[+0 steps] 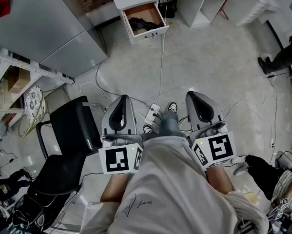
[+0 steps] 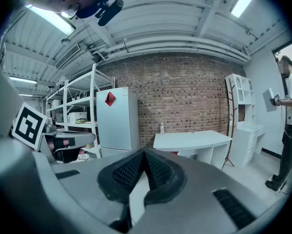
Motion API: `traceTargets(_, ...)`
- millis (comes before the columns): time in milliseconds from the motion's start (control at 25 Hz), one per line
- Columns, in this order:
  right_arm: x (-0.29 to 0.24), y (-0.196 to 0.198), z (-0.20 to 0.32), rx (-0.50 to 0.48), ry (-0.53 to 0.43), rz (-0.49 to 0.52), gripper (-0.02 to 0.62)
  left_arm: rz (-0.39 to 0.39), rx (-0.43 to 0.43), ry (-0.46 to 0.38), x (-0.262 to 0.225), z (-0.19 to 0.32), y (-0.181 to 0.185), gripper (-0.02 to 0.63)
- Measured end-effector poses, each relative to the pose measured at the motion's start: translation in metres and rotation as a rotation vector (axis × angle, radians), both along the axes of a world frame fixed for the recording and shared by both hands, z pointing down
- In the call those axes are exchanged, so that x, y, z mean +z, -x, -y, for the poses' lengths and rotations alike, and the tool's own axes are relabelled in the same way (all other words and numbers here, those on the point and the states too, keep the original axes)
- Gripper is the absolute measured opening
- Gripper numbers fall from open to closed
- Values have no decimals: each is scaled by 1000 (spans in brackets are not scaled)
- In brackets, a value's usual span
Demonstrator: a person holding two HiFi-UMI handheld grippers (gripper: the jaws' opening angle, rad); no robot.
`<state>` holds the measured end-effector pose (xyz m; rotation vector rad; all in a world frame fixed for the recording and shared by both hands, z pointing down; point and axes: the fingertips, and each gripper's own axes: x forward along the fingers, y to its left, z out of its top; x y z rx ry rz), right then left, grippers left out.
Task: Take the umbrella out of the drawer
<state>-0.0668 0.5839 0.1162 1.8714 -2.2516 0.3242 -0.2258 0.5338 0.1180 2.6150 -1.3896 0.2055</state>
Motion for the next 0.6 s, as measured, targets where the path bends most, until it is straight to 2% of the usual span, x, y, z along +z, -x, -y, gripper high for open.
traceTargets(160, 4, 5, 6, -13, 8, 23, 14, 2, -1, -5, 1, 5, -1, 17)
traceTargets(320, 7, 1, 6, 5, 16, 89, 14, 4, 3, 0, 3, 5, -2, 17)
traceTargets(600, 7, -2, 1, -14, 8, 76, 14, 2, 12, 5, 7, 1, -8, 17)
